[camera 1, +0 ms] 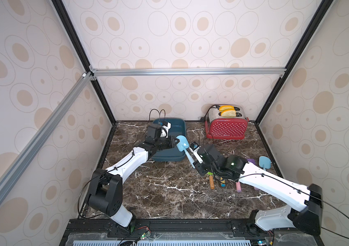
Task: Put the shovel into the storage box
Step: Place the shovel in the storage box.
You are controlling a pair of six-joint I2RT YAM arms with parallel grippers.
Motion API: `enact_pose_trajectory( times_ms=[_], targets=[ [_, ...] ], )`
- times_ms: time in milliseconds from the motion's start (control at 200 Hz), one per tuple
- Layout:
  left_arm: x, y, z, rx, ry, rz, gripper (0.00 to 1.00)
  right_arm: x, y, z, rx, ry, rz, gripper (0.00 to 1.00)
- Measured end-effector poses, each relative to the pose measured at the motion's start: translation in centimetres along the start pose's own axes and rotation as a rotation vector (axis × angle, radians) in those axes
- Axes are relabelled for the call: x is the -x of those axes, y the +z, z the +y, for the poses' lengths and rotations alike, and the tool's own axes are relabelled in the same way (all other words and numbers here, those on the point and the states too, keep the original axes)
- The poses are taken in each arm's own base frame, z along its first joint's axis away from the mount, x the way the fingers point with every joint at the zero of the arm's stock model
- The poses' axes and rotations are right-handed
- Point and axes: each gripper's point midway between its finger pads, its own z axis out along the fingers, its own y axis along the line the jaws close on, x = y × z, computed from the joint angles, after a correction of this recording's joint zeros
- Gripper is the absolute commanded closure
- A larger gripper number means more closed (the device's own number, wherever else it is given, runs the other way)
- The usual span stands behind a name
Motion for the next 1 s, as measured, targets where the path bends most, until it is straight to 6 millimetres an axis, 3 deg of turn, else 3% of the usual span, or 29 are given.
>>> enact_pose_trajectory(
  times_ms=[75, 160, 265, 351, 461, 591, 766, 997],
  targets=[
    [2.2, -0.2, 0.4, -0.003, 0.027, 0.001, 1.0, -0.1, -2.0, -1.6, -0.048, 0.019, -0.056, 0.45],
    [5.4, -0.5, 2.3, 0.009, 0.04, 0.001, 1.0, -1.2, -3.4, -3.3, -0.112, 0.028, -0.075, 0.45],
    [9.2, -0.5, 5.8, 0.021, 0.041, 0.0, 0.99, -3.2, -3.6, -4.4, -0.172, 0.017, -0.044, 0.44],
    [10.7, 0.2, 8.6, 0.023, 0.028, 0.02, 0.99, -4.7, -3.4, -5.0, -0.207, 0.003, -0.003, 0.44],
    [10.5, 2.2, 12.2, 0.027, 0.0, 0.084, 0.99, -6.3, -3.0, -5.3, -0.233, -0.003, 0.038, 0.44],
    [8.7, 5.2, 14.1, -0.002, -0.031, 0.168, 1.0, -7.8, -2.5, -5.4, -0.246, 0.003, 0.07, 0.44],
    [7.2, 7.8, 15.4, -0.033, -0.066, 0.227, 0.98, -9.3, -2.1, -5.5, -0.254, 0.02, 0.092, 0.44],
    [7.4, 8.4, 15.3, -0.062, -0.044, 0.237, 0.94, -10.0, -2.2, -5.7, -0.261, 0.043, 0.096, 0.44]
  ],
)
